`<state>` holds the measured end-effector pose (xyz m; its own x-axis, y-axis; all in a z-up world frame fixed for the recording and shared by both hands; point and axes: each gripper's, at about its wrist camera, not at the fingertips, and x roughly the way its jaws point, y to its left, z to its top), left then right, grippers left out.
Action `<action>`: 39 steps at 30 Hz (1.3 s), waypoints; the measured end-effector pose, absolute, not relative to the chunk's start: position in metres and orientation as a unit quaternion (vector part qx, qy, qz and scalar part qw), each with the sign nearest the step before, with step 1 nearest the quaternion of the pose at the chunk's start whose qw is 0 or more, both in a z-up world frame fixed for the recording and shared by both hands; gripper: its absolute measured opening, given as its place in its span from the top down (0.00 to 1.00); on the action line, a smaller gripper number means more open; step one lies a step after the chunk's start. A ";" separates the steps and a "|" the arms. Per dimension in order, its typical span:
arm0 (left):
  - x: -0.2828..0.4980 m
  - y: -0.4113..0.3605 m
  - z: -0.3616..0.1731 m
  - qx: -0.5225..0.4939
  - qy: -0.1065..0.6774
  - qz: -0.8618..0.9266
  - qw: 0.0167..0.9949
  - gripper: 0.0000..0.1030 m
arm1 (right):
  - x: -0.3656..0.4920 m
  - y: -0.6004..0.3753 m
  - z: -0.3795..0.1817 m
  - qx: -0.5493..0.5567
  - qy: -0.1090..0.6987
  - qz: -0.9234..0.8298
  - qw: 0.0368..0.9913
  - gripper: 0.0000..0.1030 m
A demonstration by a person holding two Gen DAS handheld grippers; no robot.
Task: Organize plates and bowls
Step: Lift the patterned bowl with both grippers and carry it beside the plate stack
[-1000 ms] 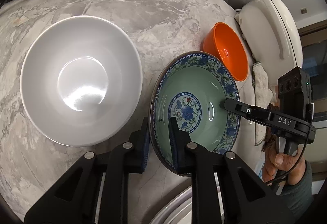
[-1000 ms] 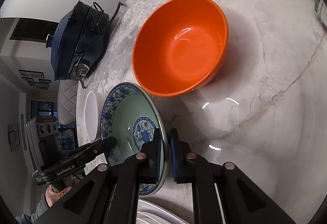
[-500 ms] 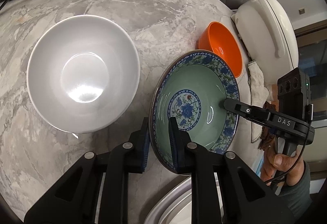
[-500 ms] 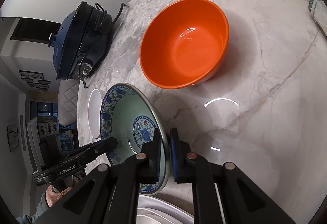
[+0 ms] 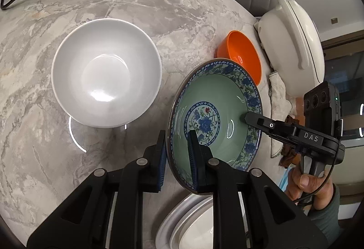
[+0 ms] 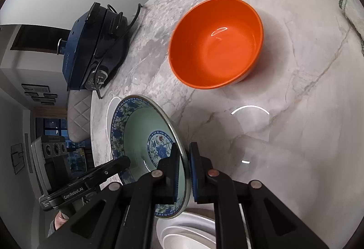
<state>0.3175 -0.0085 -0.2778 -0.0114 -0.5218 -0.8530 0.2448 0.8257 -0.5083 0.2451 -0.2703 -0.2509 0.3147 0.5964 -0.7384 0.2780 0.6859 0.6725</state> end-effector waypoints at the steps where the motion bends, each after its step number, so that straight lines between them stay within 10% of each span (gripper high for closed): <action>1: 0.315 -0.005 -0.276 -0.108 0.656 -0.275 0.695 0.85 | 0.244 -0.268 -0.249 0.380 0.574 0.111 0.717 0.88; 39: 0.198 0.238 -0.297 -0.150 0.682 -0.211 0.684 0.85 | 0.188 -0.052 -0.262 0.333 0.646 0.176 0.664 0.87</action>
<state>0.1979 0.2381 -0.2965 -0.0198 -0.4934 -0.8696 0.0834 0.8659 -0.4932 0.1884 -0.0524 -0.2618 0.1025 0.6632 -0.7414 0.1967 0.7171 0.6686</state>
